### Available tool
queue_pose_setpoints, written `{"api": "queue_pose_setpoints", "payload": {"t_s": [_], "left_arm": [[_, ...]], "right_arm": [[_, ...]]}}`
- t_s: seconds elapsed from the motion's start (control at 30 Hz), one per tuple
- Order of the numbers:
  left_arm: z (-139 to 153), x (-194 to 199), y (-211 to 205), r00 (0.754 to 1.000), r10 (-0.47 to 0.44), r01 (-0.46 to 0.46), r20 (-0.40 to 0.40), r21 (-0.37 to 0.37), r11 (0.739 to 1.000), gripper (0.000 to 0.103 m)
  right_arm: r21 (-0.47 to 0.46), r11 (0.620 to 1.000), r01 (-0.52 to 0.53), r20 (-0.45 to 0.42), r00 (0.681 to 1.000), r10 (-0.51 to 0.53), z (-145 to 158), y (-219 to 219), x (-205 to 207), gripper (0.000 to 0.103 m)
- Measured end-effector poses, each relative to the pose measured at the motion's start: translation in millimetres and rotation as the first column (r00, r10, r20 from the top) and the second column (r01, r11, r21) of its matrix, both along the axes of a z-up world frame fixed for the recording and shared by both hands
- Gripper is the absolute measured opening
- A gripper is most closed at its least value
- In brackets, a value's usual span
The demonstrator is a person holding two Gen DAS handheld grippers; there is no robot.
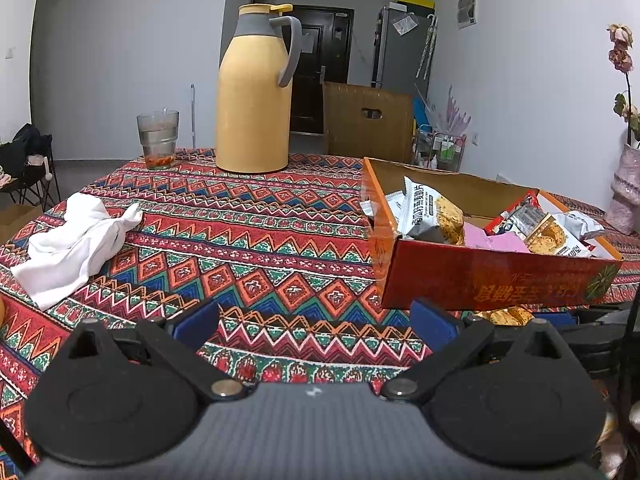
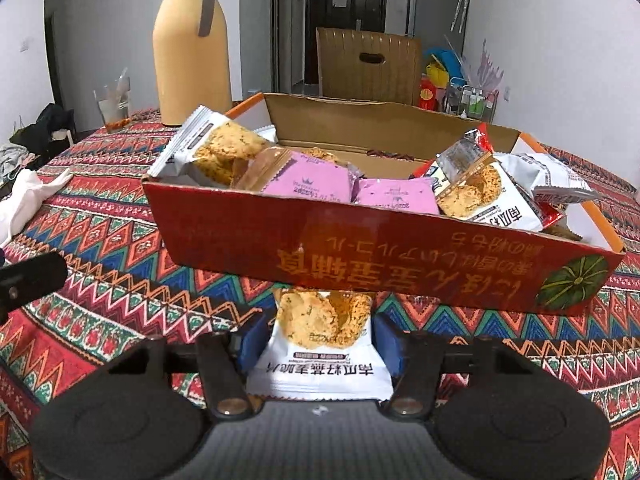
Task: Organize snacks
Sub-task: 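Grasp a cracker pack on the table with the right gripper, then grasp the last cracker pack with the left gripper while the right holds its pack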
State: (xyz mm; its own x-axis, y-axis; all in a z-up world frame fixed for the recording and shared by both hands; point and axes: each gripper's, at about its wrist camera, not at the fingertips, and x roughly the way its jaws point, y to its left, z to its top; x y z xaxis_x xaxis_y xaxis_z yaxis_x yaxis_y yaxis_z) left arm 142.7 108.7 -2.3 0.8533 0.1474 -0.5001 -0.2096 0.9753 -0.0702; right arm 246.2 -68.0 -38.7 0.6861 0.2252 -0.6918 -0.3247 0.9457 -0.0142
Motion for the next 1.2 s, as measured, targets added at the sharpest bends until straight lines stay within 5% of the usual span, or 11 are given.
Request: {"api": "queue_pose_setpoints", "payload": {"t_s": [0.2,0.63,1.2], "left_arm": [[-2.9,2.5,-0.1,1.0,0.007,-0.007,-0.012,0.004,1.0,0.103],[-4.8,10.7,-1.8,0.997,0.017,-0.017,-0.074,0.005,1.0,0.103],[2.1,19.1,-77.3,0.983,-0.104,0.109,-0.154,0.025,0.994,0.103]], "right_arm": [[0.03,1.0,-0.005,0.023,1.0,0.004,7.8,-7.6,-4.8,0.043],[0.11,0.994,0.006,0.106,0.994,-0.018,30.8,-39.3,-24.7,0.043],[0.136,0.99,0.041,0.165,0.984,-0.064,32.1,-104.1,-41.6,0.043]]}}
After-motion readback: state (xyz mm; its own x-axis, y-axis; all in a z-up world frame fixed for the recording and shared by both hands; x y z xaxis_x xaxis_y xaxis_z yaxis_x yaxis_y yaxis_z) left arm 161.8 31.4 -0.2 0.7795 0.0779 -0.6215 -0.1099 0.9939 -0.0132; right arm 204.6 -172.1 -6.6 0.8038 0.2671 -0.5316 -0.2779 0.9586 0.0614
